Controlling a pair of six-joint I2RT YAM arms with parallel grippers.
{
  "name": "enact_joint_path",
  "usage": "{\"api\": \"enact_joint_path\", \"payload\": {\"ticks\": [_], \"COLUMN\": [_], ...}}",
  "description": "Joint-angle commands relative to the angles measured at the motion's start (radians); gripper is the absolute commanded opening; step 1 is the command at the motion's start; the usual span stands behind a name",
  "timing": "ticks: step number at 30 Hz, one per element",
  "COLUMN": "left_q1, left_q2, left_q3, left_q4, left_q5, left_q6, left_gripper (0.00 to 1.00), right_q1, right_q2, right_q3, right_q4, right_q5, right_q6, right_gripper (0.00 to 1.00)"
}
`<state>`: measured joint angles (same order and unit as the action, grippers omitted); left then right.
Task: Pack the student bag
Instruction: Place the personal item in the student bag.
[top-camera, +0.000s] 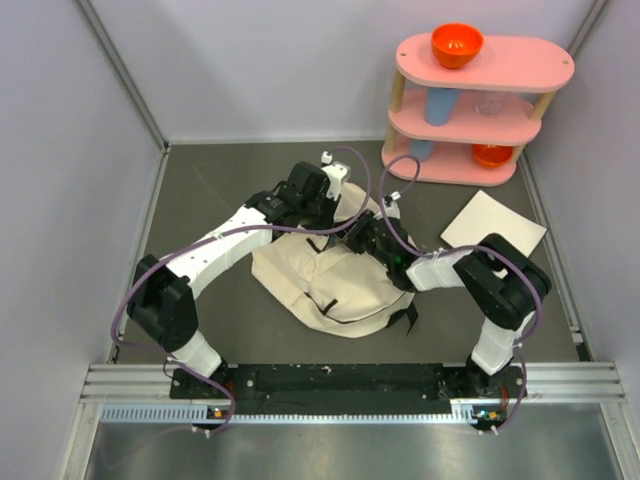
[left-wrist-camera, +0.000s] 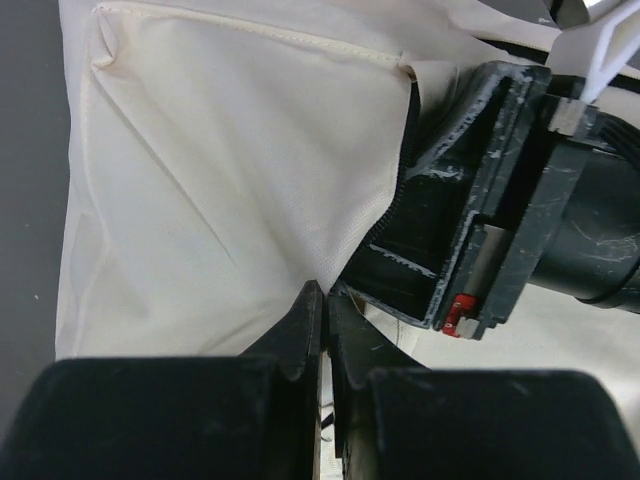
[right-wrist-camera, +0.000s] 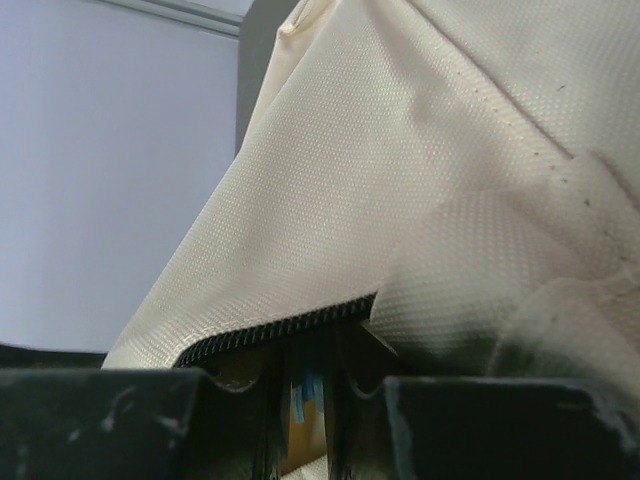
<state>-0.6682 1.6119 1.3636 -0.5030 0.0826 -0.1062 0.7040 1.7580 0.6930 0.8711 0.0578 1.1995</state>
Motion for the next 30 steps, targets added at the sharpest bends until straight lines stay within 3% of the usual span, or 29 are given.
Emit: {"api": "enact_joint_path", "payload": {"ticks": [1, 2, 6, 9, 14, 23, 30], "left_q1": [-0.021, -0.019, -0.019, -0.019, -0.008, 0.002, 0.004], "left_q2": [-0.076, -0.078, -0.09, -0.099, -0.121, -0.135, -0.217], "left_q3": [0.008, 0.005, -0.012, -0.027, -0.049, -0.06, -0.115], "left_q4": [0.06, 0.061, 0.061, 0.061, 0.064, 0.069, 0.073], "left_q5": [0.083, 0.075, 0.051, 0.037, 0.003, 0.02, 0.023], "left_q6": [-0.033, -0.038, -0.053, -0.053, -0.062, -0.061, -0.085], "left_gripper": [0.01, 0.03, 0.15, 0.18, 0.21, 0.23, 0.52], "right_q1": [0.021, 0.022, 0.022, 0.022, 0.015, 0.002, -0.037], "right_q2": [0.017, 0.011, -0.017, -0.073, -0.193, -0.319, -0.494], "right_q3": [0.152, 0.155, 0.151, 0.14, 0.122, 0.085, 0.048], "right_q4": [-0.171, -0.208, -0.342, -0.423, -0.585, -0.658, -0.756], "right_q5": [-0.006, 0.0, 0.017, 0.031, 0.112, 0.105, 0.194], "right_q6": [-0.096, -0.104, -0.156, -0.213, -0.287, -0.328, -0.366], "right_gripper": [0.14, 0.21, 0.33, 0.5, 0.68, 0.68, 0.65]}}
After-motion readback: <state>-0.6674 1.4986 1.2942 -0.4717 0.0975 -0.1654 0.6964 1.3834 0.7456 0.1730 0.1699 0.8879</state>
